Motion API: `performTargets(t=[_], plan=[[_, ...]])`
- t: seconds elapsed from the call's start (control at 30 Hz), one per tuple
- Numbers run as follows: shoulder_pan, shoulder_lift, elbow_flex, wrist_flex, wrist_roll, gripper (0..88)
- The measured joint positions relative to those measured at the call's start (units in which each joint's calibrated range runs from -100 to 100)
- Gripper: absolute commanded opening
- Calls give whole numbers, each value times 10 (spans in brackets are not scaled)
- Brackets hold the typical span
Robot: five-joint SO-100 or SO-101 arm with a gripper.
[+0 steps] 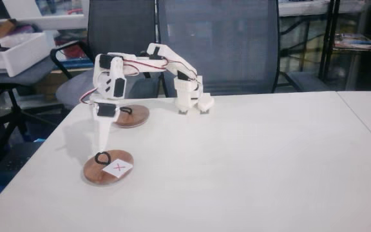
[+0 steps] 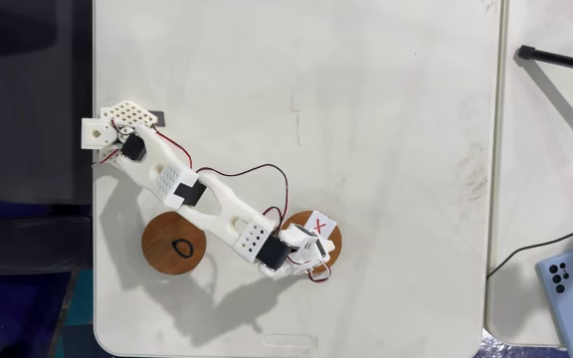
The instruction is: Pick the lid with the red cross and place it on the side.
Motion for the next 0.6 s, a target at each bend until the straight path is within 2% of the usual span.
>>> performTargets(t=[0.3,0.6], plan=[[0,0,0,0,12,184],[-4,29,0,47,13,184]])
